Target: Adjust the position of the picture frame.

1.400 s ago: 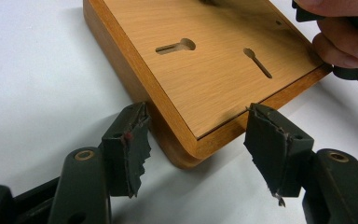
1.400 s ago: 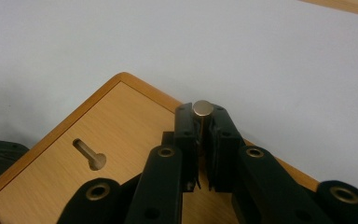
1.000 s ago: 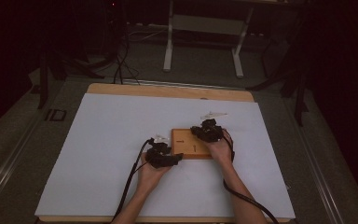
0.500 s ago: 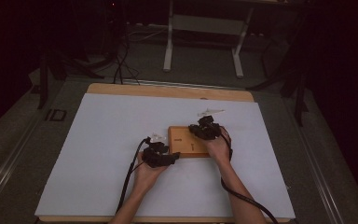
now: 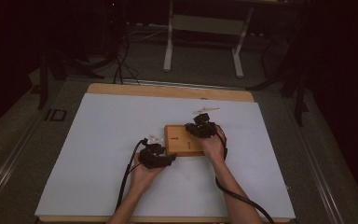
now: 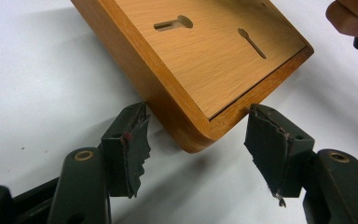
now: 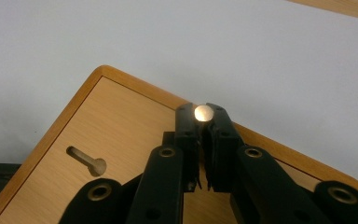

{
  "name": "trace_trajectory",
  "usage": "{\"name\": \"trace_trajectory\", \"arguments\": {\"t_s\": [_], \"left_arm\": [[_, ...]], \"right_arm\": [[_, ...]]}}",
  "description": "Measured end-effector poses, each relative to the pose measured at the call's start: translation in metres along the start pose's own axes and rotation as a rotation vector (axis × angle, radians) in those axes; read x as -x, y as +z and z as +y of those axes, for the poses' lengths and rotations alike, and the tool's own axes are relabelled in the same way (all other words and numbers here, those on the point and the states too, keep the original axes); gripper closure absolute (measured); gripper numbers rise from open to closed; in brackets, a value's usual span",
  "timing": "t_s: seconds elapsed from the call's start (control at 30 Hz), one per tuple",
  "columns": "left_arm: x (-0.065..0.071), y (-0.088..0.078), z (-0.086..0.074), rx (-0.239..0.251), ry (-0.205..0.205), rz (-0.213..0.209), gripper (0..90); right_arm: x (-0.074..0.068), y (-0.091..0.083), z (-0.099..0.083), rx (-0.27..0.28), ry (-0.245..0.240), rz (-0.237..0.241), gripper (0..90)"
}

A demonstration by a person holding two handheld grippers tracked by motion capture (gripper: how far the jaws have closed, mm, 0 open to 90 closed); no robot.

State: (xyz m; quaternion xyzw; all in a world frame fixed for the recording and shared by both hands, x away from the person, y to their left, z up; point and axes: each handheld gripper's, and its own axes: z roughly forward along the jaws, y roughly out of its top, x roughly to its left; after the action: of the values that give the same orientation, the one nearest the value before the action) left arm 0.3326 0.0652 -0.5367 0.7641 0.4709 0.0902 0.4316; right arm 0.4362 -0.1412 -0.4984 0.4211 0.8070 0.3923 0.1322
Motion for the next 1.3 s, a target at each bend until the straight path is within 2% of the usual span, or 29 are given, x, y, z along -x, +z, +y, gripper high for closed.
{"name": "trace_trajectory", "arguments": {"t_s": [0.23, 0.37, 0.47, 0.6, 0.77, 0.87, 1.17, 1.3], "left_arm": [[0.0, -0.004, 0.0, 0.006, 0.007, 0.011, 41.9], [0.003, -0.003, -0.004, -0.02, 0.043, 0.023, 41.5], [0.004, -0.001, -0.006, -0.036, 0.071, 0.049, 41.7], [0.005, 0.002, -0.006, -0.047, 0.088, 0.07, 43.2], [0.004, 0.002, -0.006, -0.047, 0.093, 0.081, 45.5], [0.001, 0.0, -0.005, -0.044, 0.074, 0.103, 46.3], [-0.006, -0.005, -0.005, -0.043, 0.063, 0.119, 48.9], [-0.007, -0.008, -0.008, -0.044, 0.057, 0.111, 48.7]], "right_arm": [[-0.003, 0.0, 0.001, -0.004, 0.005, -0.006, 85.3], [-0.004, 0.002, 0.001, -0.009, 0.014, -0.003, 85.2], [-0.004, 0.004, 0.001, -0.011, 0.015, -0.008, 85.2], [-0.005, 0.006, 0.001, -0.011, 0.02, -0.012, 85.2], [-0.005, 0.005, 0.001, -0.014, 0.013, -0.021, 85.2], [-0.006, 0.002, 0.003, -0.018, 0.0, -0.034, 85.2], [-0.013, 0.0, 0.007, -0.025, -0.013, -0.031, 85.2], [-0.017, 0.002, 0.009, -0.034, -0.027, -0.025, 85.3]]}}
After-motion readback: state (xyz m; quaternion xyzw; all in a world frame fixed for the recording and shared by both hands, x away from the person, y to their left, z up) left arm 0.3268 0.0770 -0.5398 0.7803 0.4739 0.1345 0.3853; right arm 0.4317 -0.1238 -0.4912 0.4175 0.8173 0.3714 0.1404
